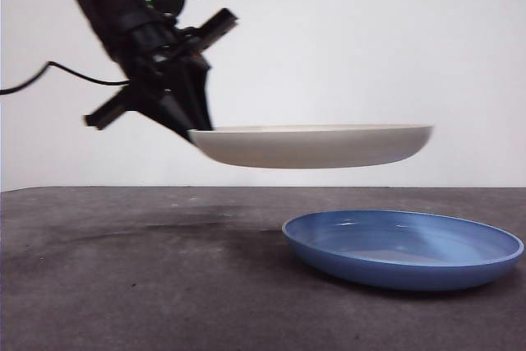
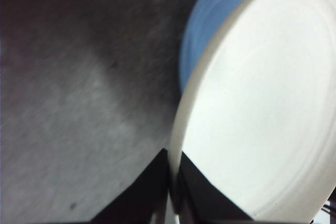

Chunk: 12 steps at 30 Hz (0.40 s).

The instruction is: Pick up the white plate, put it on the blue plate, put it on desk

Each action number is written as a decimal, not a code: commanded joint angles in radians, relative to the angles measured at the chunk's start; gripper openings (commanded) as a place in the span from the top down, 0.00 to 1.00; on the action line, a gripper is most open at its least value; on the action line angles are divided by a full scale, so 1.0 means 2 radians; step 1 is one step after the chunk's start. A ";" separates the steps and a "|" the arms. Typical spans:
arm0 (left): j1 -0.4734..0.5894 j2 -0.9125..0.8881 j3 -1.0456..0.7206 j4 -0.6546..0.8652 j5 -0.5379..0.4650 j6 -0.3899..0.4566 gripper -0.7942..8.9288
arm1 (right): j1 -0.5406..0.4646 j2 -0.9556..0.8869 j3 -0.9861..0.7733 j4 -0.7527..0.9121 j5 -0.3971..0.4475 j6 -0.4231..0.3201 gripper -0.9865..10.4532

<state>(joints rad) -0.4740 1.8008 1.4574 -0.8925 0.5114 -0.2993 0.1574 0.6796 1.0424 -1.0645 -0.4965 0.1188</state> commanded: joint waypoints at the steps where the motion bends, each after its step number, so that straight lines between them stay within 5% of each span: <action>1: -0.015 0.042 0.032 0.003 0.003 -0.014 0.91 | 0.002 -0.004 0.031 -0.020 0.025 -0.025 0.32; 12: -0.057 0.150 0.146 -0.006 0.002 -0.018 0.91 | 0.002 -0.042 0.078 -0.060 0.055 -0.024 0.32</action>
<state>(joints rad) -0.5800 2.0731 1.7157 -0.9012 0.5114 -0.3313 0.1574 0.5919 1.1831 -1.1873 -0.3893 0.0807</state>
